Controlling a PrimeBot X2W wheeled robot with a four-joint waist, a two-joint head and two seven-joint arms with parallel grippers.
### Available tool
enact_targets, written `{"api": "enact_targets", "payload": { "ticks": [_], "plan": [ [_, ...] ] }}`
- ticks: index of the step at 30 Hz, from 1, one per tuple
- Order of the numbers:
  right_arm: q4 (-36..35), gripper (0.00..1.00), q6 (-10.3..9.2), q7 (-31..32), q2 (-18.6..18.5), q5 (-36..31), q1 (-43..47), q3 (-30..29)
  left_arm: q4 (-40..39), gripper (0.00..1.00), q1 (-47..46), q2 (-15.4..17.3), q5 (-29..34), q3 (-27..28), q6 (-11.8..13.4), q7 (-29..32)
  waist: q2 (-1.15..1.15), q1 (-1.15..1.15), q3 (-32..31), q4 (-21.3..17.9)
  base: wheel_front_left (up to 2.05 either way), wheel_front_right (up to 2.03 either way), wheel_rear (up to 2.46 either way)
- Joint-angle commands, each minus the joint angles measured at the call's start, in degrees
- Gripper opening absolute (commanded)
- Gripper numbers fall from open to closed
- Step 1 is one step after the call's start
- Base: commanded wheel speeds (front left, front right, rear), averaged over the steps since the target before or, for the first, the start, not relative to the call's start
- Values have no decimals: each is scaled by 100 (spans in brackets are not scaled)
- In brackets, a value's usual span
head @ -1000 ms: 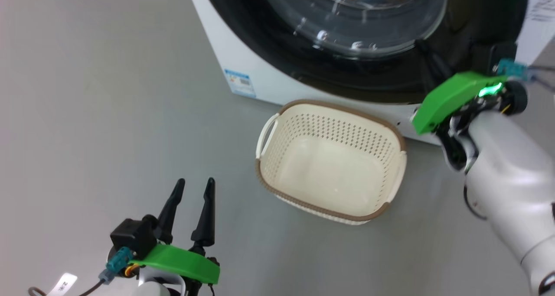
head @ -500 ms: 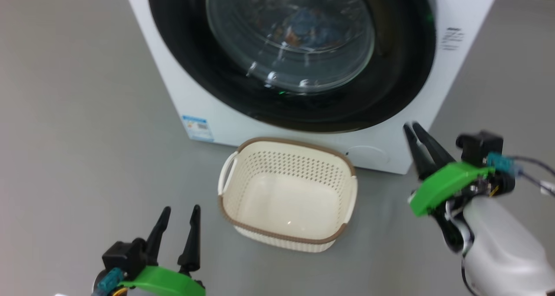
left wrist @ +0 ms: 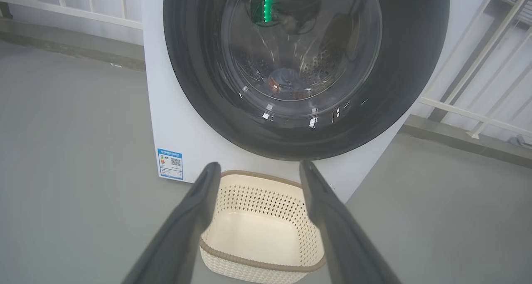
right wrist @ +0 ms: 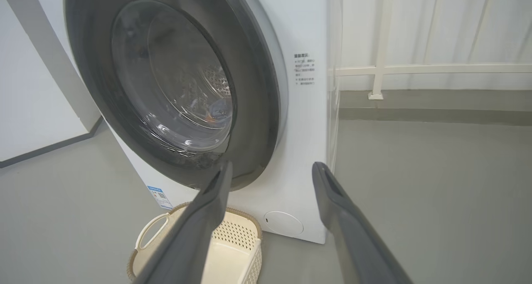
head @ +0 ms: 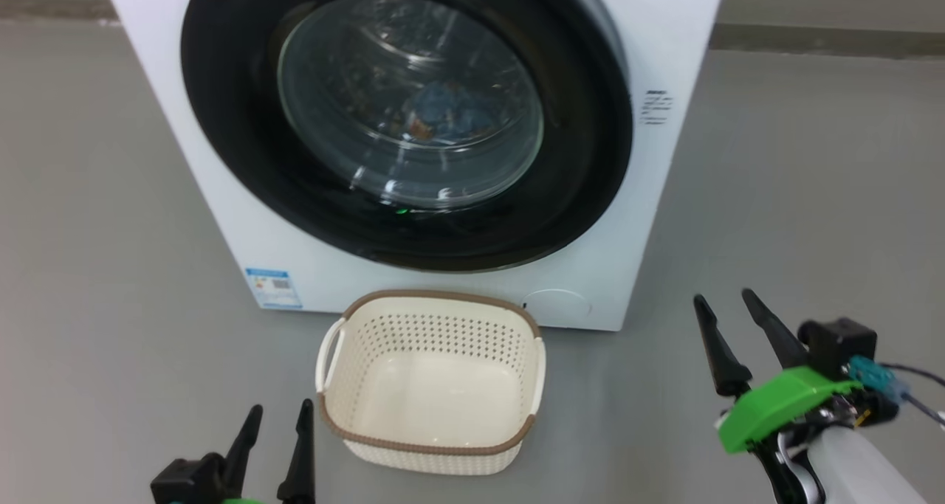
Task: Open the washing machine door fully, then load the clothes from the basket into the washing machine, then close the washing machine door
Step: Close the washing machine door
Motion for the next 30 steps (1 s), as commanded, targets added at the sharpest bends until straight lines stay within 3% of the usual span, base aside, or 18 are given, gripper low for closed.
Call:
{"api": "enact_targets", "payload": {
  "ticks": [1,16,30],
  "plan": [
    [-267,100,0,7,-10,-192,163,-41,-218,100,-30,108,-49,220,56,9,0,1,-183,-236,0,0,0],
    [-2351,100,0,991,408,-1099,1919,-1343,-547,100,313,152,-144,240,227,62,0,1,-258,-566,0,0,0],
    [-3516,100,0,1617,744,-1411,2639,-1767,-669,100,347,200,-160,183,299,82,0,1,-226,-604,0,0,0]
  ]
}}
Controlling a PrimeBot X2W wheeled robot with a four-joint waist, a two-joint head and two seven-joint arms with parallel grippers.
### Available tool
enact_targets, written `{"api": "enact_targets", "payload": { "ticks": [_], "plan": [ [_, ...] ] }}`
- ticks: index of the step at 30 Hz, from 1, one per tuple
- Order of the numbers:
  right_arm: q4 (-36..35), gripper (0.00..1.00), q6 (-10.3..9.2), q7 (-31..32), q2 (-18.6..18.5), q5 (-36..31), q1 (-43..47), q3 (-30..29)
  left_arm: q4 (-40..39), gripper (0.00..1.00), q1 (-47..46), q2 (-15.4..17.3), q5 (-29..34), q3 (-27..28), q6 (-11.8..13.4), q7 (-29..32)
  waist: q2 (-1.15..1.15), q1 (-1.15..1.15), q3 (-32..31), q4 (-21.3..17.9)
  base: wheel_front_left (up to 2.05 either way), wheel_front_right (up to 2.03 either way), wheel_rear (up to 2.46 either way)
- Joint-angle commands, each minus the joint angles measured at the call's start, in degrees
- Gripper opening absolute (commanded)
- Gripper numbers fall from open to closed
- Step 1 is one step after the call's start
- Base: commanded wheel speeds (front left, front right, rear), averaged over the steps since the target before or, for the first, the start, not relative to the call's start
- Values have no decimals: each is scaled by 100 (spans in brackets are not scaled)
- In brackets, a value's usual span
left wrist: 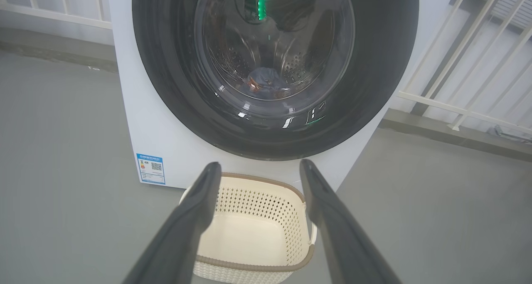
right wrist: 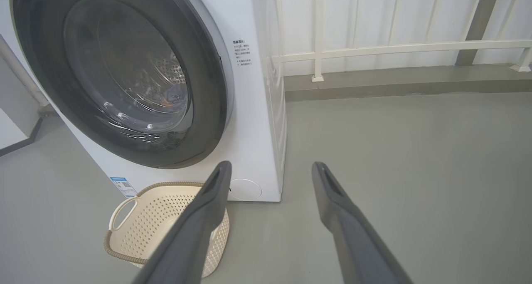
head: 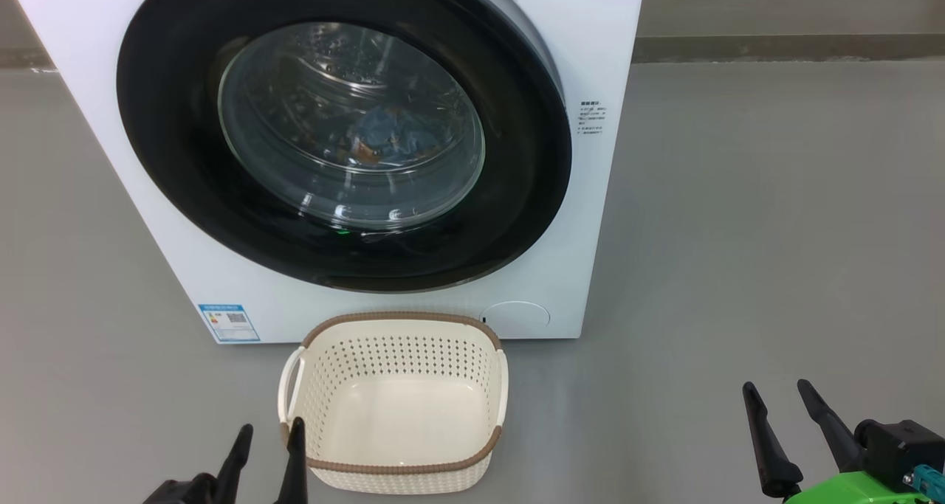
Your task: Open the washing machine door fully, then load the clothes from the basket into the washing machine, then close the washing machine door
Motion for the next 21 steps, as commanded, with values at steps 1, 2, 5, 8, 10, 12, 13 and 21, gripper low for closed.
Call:
{"api": "enact_targets", "payload": {
  "ticks": [1,2,5,8,10,12,13,21],
  "plan": [
    [-202,100,0,21,-52,-54,-110,83,-180,100,-103,86,-62,163,24,-24,0,0,6,-1,0,0,0],
    [-217,100,0,32,-45,-56,-106,80,-179,100,-105,88,-64,159,27,-24,0,0,9,-3,0,0,0],
    [-230,100,0,63,-32,-65,-89,96,-173,100,-108,92,-69,147,37,-28,0,0,10,-8,0,0,0],
    [-235,100,0,82,-24,-73,-93,104,-169,100,-107,102,-73,136,47,-32,0,0,16,-24,0,0,0],
    [-237,100,0,87,-20,-71,-106,115,-169,100,-109,109,-77,132,52,-36,0,0,21,-34,0,0,0],
    [-228,100,0,89,-16,-68,-119,133,-163,100,-115,114,-85,131,56,-43,0,0,24,-43,0,0,0],
    [-214,100,0,88,-15,-69,-124,142,-161,100,-115,114,-90,133,60,-48,0,0,23,-48,0,0,0],
    [-172,100,0,75,-7,-55,-154,177,-141,100,-135,122,-104,100,76,-65,0,0,27,-36,0,0,0]
  ]
}}
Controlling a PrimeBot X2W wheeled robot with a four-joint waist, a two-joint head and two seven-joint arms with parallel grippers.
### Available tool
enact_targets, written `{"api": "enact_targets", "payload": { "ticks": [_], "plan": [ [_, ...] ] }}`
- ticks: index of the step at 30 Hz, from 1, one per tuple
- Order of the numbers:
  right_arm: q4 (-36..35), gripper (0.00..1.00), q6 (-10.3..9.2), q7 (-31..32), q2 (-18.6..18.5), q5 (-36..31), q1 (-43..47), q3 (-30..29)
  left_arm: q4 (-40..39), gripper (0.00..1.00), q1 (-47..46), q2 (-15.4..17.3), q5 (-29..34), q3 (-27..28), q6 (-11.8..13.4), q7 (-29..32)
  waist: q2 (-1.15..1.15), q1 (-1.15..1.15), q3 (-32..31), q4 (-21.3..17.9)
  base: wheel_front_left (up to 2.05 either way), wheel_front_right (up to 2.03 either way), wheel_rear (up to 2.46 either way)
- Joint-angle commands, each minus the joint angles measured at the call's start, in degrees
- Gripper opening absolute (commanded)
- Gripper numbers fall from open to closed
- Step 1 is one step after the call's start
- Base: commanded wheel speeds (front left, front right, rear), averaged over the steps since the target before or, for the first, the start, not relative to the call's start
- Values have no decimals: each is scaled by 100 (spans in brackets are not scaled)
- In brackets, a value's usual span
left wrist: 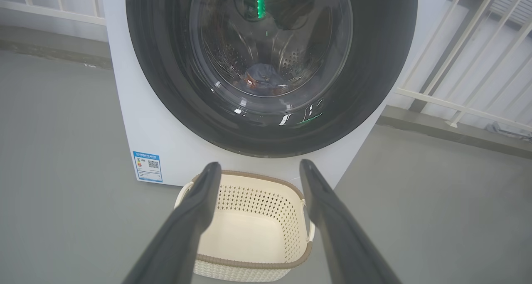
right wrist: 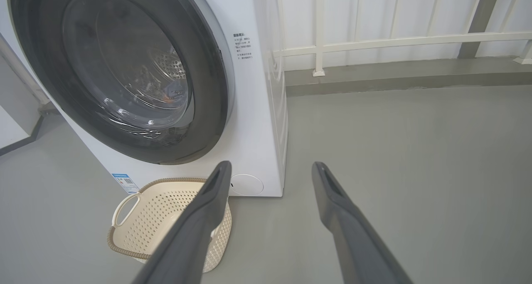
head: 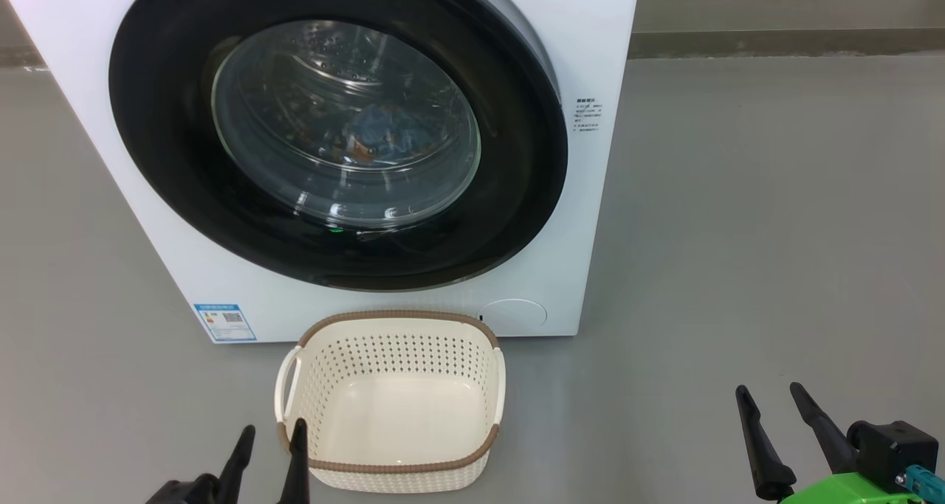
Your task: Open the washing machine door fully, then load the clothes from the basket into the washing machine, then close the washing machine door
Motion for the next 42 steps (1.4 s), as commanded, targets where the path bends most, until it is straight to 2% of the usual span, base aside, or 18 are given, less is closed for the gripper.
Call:
{"api": "enact_targets", "payload": {
  "ticks": [1,16,17,23,27,32,42],
  "plan": [
    [-137,100,0,-20,-72,-40,-173,132,-140,100,-136,97,-63,171,29,-66,0,0,-3,8,0,0,0],
    [-191,100,0,-3,-65,-35,-169,109,-113,100,-188,112,-68,85,49,-81,0,0,55,116,0,0,0],
    [-15,0,0,0,5,0,-1,-13,3,0,-5,38,-16,-85,25,-14,0,0,41,99,0,0,0],
    [270,0,0,12,56,157,-18,-12,185,0,67,-28,-140,-72,10,48,0,1,50,104,0,0,0],
    [304,0,0,30,52,413,-66,-20,156,0,52,-42,-348,-2,-10,108,0,13,48,81,0,0,0],
    [355,0,0,43,48,729,-129,-27,126,0,31,-61,-608,78,-35,182,0,1,68,58,0,0,0],
    [458,0,0,71,39,1363,-264,-46,68,0,-20,-97,-1129,237,-85,327,0,0,91,11,0,0,0]
  ]
}}
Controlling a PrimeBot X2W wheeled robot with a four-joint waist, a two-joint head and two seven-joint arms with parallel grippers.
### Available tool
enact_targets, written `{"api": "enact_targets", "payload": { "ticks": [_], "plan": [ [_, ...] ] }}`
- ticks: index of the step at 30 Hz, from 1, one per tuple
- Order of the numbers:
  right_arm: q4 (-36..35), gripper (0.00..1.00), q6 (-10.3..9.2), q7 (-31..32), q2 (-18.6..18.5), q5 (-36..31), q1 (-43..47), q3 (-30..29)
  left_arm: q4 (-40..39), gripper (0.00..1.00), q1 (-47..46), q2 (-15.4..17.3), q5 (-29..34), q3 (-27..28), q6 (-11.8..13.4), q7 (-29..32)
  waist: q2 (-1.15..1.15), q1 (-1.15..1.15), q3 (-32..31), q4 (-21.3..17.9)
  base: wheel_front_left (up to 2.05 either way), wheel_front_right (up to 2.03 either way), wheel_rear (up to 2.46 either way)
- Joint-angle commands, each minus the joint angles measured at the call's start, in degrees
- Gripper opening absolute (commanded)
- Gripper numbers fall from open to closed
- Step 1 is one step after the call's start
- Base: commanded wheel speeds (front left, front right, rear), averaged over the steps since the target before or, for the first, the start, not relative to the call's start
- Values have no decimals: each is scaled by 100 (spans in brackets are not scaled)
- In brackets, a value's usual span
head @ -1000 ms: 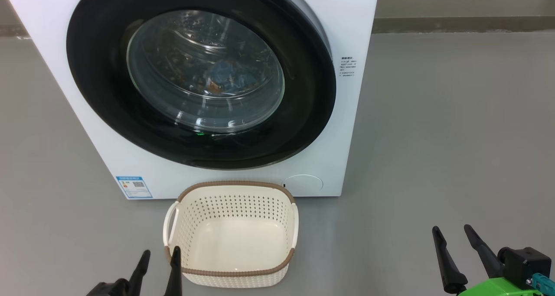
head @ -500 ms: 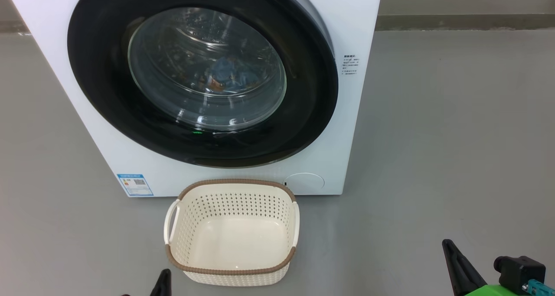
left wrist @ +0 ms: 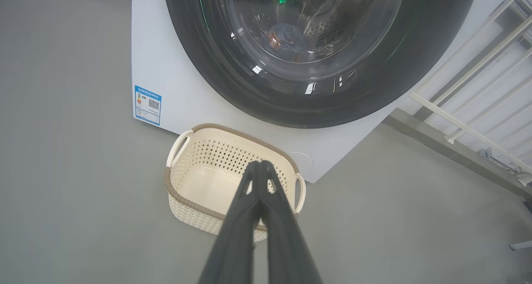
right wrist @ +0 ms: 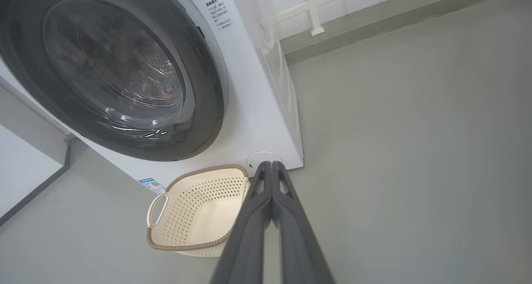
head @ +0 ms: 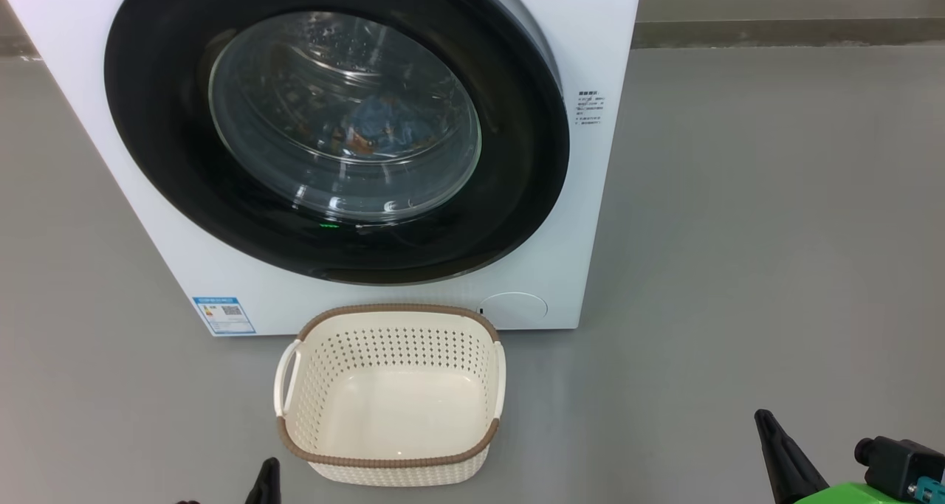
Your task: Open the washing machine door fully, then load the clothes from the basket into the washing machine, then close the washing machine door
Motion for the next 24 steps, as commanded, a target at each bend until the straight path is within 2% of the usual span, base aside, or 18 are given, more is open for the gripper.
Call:
{"api": "enact_targets", "payload": {
  "ticks": [1,24],
  "plan": [
    [-101,0,0,18,-48,210,-266,-25,-193,0,-231,30,-162,112,-38,37,0,0,5,-9,0,0,0],
    [123,0,0,87,-68,1602,-554,-72,-316,0,-343,-50,-1305,467,-148,361,0,-1,50,-112,0,0,0]
  ]
}}
